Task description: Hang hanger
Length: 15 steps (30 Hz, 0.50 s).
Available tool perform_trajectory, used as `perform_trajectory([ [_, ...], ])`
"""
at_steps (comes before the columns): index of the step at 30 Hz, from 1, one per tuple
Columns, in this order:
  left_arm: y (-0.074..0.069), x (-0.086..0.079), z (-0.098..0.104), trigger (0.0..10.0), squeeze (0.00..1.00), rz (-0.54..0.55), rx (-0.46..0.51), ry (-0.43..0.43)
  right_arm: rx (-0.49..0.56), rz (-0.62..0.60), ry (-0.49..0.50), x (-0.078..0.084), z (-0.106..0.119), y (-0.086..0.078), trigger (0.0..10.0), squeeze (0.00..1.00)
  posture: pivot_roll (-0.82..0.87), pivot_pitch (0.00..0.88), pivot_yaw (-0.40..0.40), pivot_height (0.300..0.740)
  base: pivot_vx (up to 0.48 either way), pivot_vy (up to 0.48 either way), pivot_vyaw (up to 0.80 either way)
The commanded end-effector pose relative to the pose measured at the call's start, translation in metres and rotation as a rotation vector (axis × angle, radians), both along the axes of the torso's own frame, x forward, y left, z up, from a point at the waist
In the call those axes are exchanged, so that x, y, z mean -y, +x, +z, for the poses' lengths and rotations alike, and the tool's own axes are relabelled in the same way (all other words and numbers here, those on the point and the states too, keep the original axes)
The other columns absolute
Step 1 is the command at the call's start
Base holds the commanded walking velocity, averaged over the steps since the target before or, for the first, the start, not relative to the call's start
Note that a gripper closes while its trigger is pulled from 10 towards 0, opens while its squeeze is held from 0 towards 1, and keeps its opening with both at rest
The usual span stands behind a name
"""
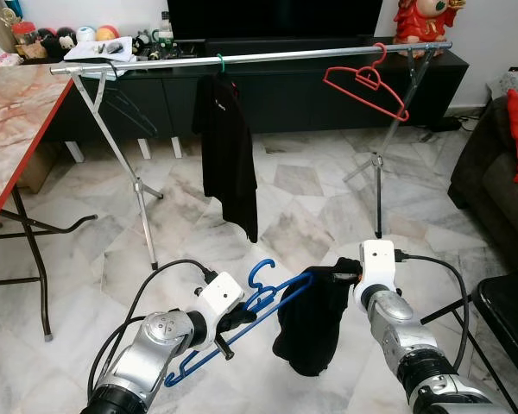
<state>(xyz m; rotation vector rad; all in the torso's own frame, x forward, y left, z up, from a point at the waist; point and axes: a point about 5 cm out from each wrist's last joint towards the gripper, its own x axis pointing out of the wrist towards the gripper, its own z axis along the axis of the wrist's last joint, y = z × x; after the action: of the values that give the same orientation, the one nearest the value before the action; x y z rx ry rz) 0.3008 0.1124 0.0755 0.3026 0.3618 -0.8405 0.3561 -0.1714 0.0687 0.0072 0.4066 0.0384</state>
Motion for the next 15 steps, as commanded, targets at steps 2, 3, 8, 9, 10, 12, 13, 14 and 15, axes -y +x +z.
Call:
perform_trajectory([
  [2,-0.007,0.003,0.005,10.0,0.0,-0.078,-0.018,-0.057,0.029,0.012,0.025,-0.005,0.008,0.004,10.0,0.0,-0.01,0.111,-0.011,0.74,0.0,0.0,0.0],
  [3,-0.009,0.004,0.006,10.0,0.0,-0.101,-0.028,-0.069,0.032,0.015,0.025,-0.006,0.009,0.005,10.0,0.0,-0.01,0.11,-0.011,0.74,0.0,0.0,0.0],
  [8,-0.016,0.008,0.011,10.0,0.0,-0.171,-0.067,-0.133,0.038,0.02,0.032,-0.009,0.013,0.008,10.0,0.0,-0.01,0.11,-0.012,0.74,0.0,0.0,0.0],
  [9,-0.017,0.008,0.011,10.0,0.0,-0.177,-0.068,-0.133,0.039,0.02,0.032,-0.009,0.013,0.008,10.0,0.0,-0.01,0.111,-0.013,0.74,0.0,0.0,0.0],
  [10,-0.015,0.008,0.011,10.0,0.0,-0.162,-0.055,-0.122,0.039,0.019,0.035,-0.009,0.015,0.009,10.0,0.0,-0.01,0.111,-0.013,0.74,0.0,0.0,0.0],
  [12,-0.011,0.007,0.01,10.0,0.0,-0.121,-0.032,-0.108,0.042,0.019,0.037,-0.01,0.016,0.009,10.0,0.0,-0.01,0.111,-0.013,0.74,0.0,0.0,0.0],
  [13,-0.009,0.006,0.01,10.0,0.0,-0.107,-0.025,-0.108,0.043,0.02,0.038,-0.01,0.016,0.009,10.0,0.0,-0.01,0.112,-0.013,0.74,0.0,0.0,0.0],
  [14,-0.006,0.006,0.011,10.0,0.0,-0.083,-0.002,-0.109,0.045,0.02,0.045,-0.011,0.016,0.009,10.0,0.0,-0.01,0.112,-0.013,0.74,0.0,0.0,0.0],
  [15,-0.005,0.006,0.011,10.0,0.0,-0.075,0.005,-0.109,0.044,0.02,0.048,-0.011,0.016,0.009,10.0,0.0,-0.01,0.112,-0.013,0.74,0.0,0.0,0.0],
])
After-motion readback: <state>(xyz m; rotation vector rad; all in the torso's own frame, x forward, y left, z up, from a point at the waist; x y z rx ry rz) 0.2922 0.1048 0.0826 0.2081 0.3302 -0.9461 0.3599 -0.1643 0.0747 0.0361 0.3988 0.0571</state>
